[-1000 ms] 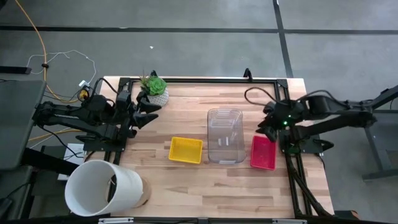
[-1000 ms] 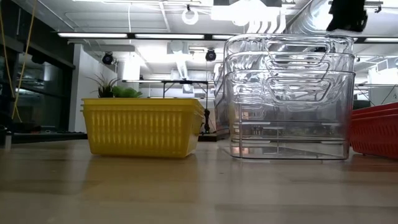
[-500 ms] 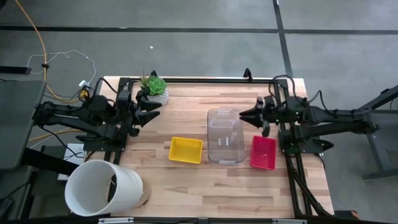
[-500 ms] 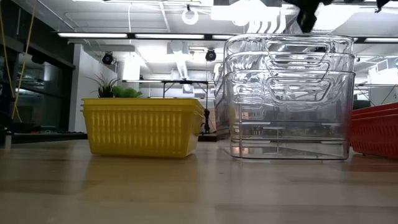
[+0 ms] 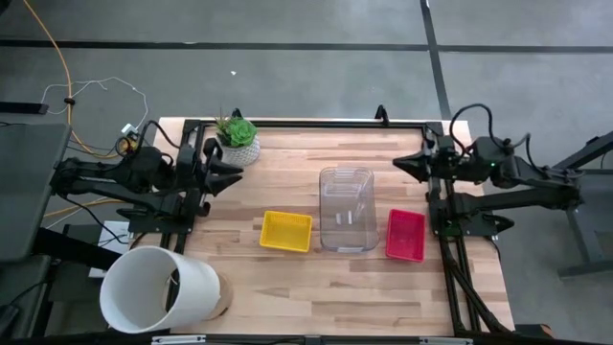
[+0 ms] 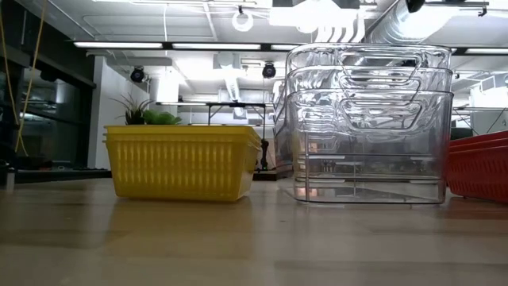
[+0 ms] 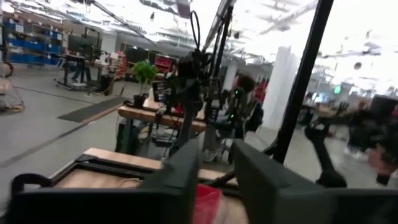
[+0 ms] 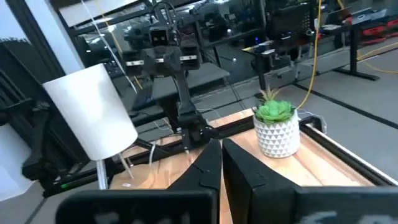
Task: Stack baskets by color
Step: Return to Home Position
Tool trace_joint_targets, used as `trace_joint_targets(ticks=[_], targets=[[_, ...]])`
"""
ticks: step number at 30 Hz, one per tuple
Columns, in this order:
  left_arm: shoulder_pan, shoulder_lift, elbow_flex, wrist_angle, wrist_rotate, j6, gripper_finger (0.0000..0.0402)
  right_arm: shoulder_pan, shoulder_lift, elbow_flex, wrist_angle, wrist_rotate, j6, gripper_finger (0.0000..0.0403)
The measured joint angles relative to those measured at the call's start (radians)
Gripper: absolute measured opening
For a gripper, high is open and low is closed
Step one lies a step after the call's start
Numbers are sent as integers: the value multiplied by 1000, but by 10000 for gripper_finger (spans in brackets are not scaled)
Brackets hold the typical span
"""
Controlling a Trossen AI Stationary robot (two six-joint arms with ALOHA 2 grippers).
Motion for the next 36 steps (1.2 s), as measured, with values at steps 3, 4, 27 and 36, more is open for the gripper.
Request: trace_joint_targets(ticks=[3, 4, 27, 36], targets=[[0, -8, 0, -18, -2, 61, 19, 0, -7, 0, -8, -8, 3, 1], [0, -8, 0, -14, -4, 74, 11, 0, -7, 0, -7, -15, 3, 2], [0, -130, -1, -147, 2, 107, 0, 0, 3, -2, -32, -67, -5, 0], [0, -389, -195, -161, 25, 25, 0, 0, 4, -2, -89, -66, 106, 0]])
